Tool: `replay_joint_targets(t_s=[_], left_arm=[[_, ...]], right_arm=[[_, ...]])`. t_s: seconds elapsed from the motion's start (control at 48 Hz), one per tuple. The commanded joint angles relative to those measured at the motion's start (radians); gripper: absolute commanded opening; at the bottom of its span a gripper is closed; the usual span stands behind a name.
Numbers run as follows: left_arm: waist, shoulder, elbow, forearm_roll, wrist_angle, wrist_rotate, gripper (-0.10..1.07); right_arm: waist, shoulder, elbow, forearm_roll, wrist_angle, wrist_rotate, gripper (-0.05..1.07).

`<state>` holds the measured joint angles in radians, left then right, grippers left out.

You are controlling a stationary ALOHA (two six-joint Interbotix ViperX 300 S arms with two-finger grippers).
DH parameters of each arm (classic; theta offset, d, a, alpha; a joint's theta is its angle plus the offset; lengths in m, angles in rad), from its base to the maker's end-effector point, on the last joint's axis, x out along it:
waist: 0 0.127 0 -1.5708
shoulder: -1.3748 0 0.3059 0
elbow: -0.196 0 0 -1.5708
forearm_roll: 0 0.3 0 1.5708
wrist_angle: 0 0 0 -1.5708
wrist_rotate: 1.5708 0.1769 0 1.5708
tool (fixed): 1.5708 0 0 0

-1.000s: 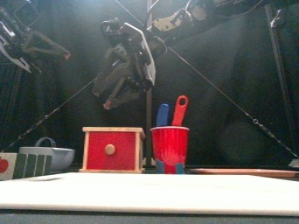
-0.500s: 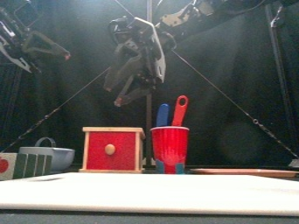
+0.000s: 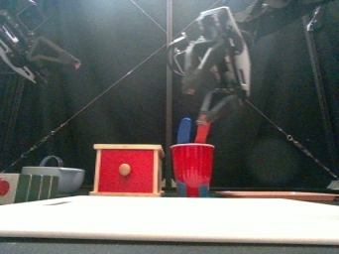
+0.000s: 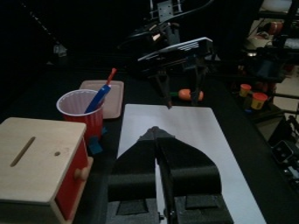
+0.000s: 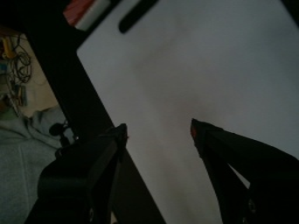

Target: Grab carrot

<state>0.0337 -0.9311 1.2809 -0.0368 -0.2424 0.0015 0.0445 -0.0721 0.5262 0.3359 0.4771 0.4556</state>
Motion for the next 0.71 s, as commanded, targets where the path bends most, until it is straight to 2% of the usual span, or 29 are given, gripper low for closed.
replay_joint_targets(t_s=[0.0, 0.25, 0.458, 0.688], left_arm=[[0.011, 0.003, -0.021, 0.002, -0.009, 0.002, 0.29], [0.012, 0.002, -0.021, 0.000, -0.011, 0.000, 0.29], [0.012, 0.002, -0.021, 0.000, -0.011, 0.002, 0.29], [0.012, 0.002, -0.023, 0.002, -0.009, 0.002, 0.29]], right_arm=[[0.023, -0.081, 0.049, -0.038, -0.003, 0.097, 0.92], [0.110, -0.198, 0.163, -0.279, 0.032, 0.520, 0.92], [0.250, -0.272, 0.193, -0.495, 0.193, 0.913, 0.93], [0.413, -0.282, 0.219, -0.580, 0.290, 1.267, 0.93]])
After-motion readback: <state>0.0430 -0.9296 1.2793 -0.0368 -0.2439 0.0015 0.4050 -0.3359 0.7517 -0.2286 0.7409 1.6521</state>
